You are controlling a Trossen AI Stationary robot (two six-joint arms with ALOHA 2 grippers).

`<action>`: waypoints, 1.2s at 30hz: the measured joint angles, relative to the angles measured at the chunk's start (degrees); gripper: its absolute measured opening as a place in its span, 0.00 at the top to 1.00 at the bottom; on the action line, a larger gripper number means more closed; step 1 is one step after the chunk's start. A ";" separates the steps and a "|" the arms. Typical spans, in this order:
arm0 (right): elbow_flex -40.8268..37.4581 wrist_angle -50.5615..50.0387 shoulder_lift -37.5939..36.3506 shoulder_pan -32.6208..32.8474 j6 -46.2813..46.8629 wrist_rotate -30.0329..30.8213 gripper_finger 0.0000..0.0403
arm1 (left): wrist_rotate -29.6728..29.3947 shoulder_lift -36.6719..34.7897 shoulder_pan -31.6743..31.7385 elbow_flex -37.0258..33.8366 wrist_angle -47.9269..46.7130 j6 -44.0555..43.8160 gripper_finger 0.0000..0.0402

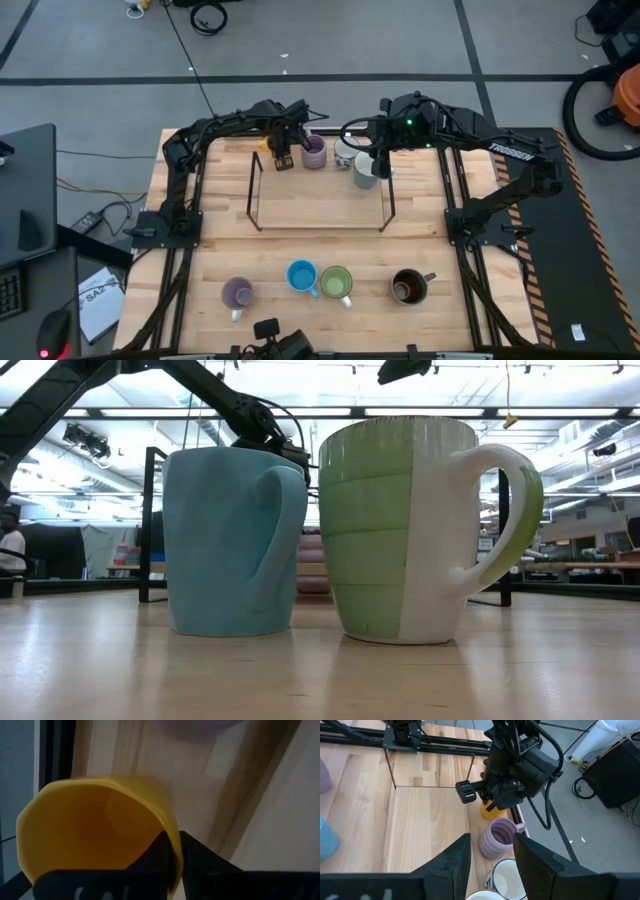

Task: Place coffee mugs
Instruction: Put the yellow mug on the shelf

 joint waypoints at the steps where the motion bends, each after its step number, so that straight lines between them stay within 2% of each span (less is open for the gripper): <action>1: -0.02 -0.01 0.00 0.00 0.01 0.02 0.62 | -0.41 -0.07 0.00 0.01 -0.57 0.07 0.93; 11: -0.02 -0.01 0.00 0.00 0.00 0.02 0.62 | -0.71 -0.12 -0.04 5.80 -10.83 1.51 0.93; 18: 0.00 -0.05 0.01 0.00 0.00 0.02 0.62 | -0.78 -0.19 -0.09 15.28 -18.03 1.70 0.93; 20: -0.02 -0.15 -0.01 0.00 -0.09 0.06 0.62 | 0.37 -0.29 -0.24 18.04 -20.81 1.11 0.93; 22: -0.02 -0.52 -0.24 0.00 -0.43 0.49 0.62 | 3.87 -1.48 -0.46 18.55 -20.90 -0.18 0.93; 23: -0.02 -0.66 -0.49 0.00 -0.55 0.64 0.62 | 5.28 -2.11 -0.98 18.53 -20.82 -0.35 0.93; 30: -0.02 -0.87 -3.50 -0.11 -0.48 0.77 0.62 | 5.21 -5.65 -7.56 18.45 -20.91 -3.23 0.93; 36: -0.02 -0.92 -6.05 -0.11 0.17 0.72 0.62 | 5.18 -5.83 -13.92 18.38 -21.52 -3.36 0.93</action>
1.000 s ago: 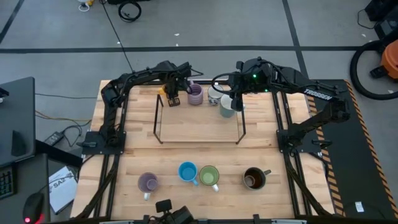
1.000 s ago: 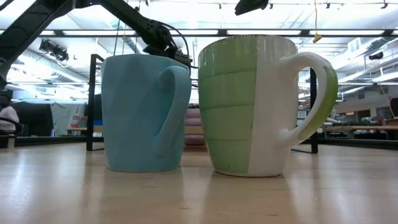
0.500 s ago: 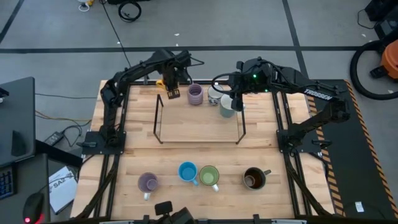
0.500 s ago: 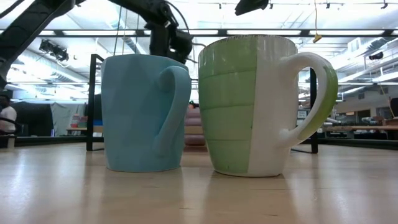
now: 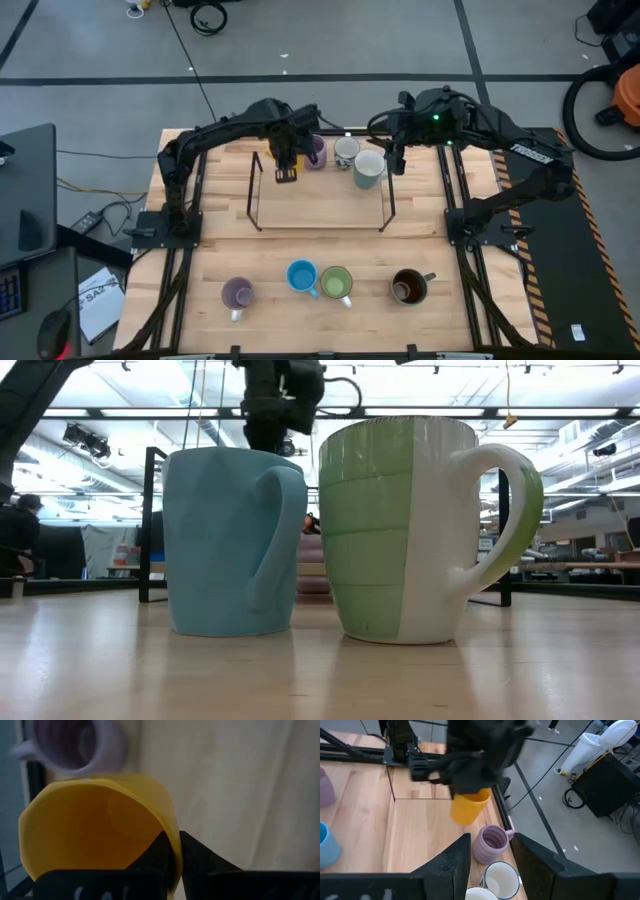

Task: Place coffee mugs
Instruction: Put the yellow mug on the shelf

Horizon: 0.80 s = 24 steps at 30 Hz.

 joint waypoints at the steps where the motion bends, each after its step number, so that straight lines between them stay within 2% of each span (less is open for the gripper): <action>1: 0.00 -0.12 -0.25 0.00 0.00 -0.02 0.62 | 0.54 -0.02 -1.02 -0.12 0.25 -0.14 0.93; 8: 0.00 -0.21 -1.12 0.00 -0.04 -0.20 0.62 | 1.27 0.05 -7.33 -0.79 0.81 -4.21 0.92; 14: 0.00 0.04 -0.96 0.04 -0.15 -0.61 0.62 | 1.18 0.07 -8.39 -0.92 0.64 -6.98 0.92; 20: 0.00 0.10 -0.96 0.74 -0.13 -0.66 0.62 | -0.46 -0.51 -8.31 -9.70 3.57 -7.58 0.92; 24: 0.00 0.82 -0.96 0.76 -0.18 -0.64 0.62 | -1.23 -2.03 -7.92 -12.03 4.39 -8.66 0.92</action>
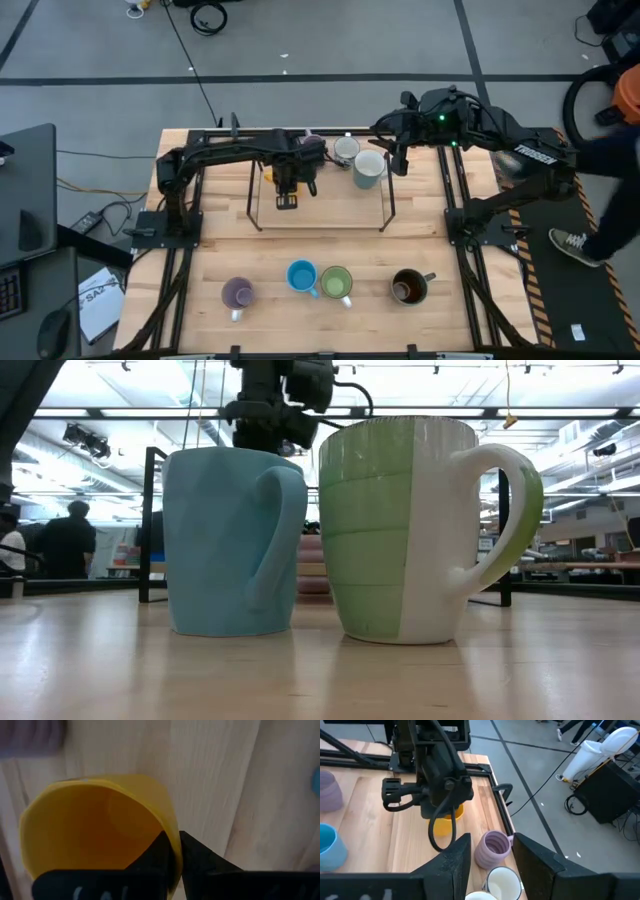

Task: Place coffee mugs
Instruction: Put the yellow mug on the shelf

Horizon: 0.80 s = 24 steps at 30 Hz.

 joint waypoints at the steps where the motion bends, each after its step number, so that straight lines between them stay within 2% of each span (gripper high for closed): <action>1: 0.00 0.08 0.00 0.00 -0.01 -0.01 0.62 | -0.02 -0.64 0.23 -0.56 0.62 -0.14 0.92; 6: 0.00 0.19 0.00 0.05 -0.01 -0.02 0.62 | 0.03 -3.67 2.16 -3.27 3.41 -1.92 0.92; 10: 0.00 0.17 0.00 0.05 -0.02 -0.02 0.62 | 3.22 -6.37 3.92 -8.77 7.15 -4.46 0.92; 13: 0.00 0.18 0.00 0.05 -0.02 -0.02 0.62 | 2.69 -7.31 4.66 -11.90 8.29 -4.61 0.92; 24: 0.00 1.24 0.00 0.05 -0.07 -0.03 0.62 | 0.07 -8.20 6.85 -13.85 8.99 -5.75 0.92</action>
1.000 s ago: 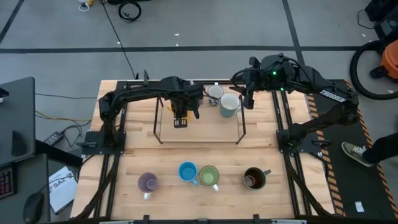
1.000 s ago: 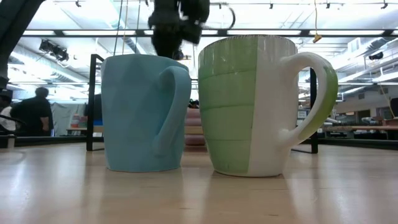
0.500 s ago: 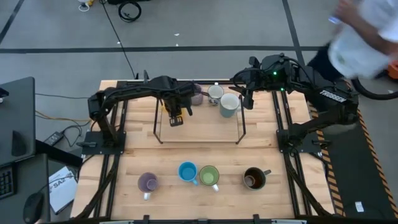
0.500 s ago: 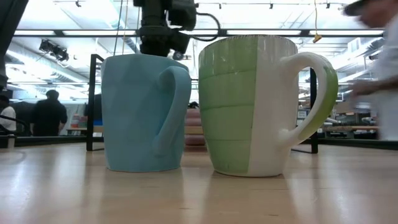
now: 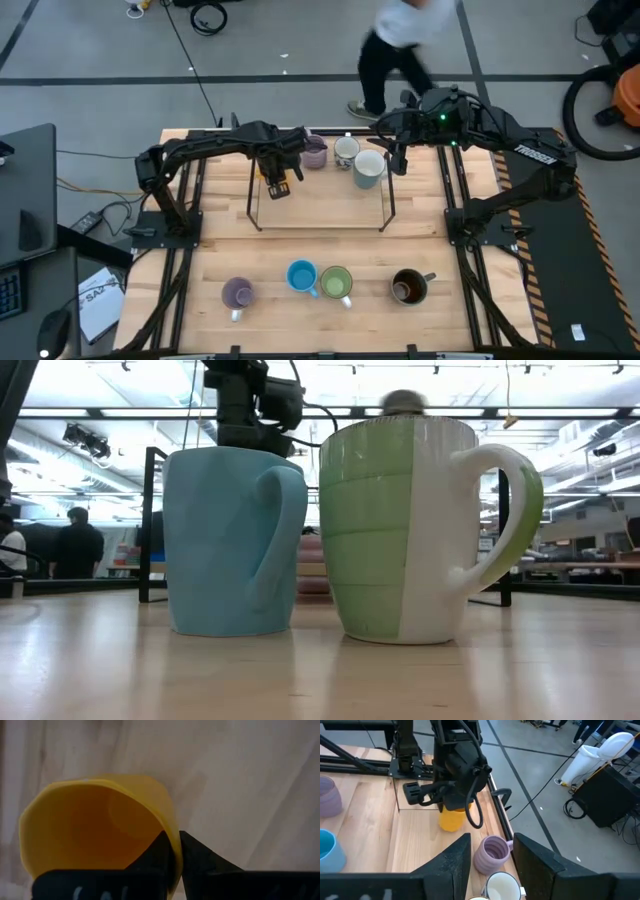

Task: Place coffee mugs
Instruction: Put the yellow mug on the shelf

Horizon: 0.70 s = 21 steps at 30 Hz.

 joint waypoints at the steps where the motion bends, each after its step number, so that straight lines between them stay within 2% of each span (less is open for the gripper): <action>1: 0.00 0.00 0.00 0.00 -0.07 -0.01 0.62 | -0.68 0.00 0.00 0.00 -0.05 -0.09 0.92; 21: 0.00 0.08 0.00 0.00 -0.30 -0.01 0.62 | -3.72 0.20 -0.47 0.01 -0.46 0.29 0.92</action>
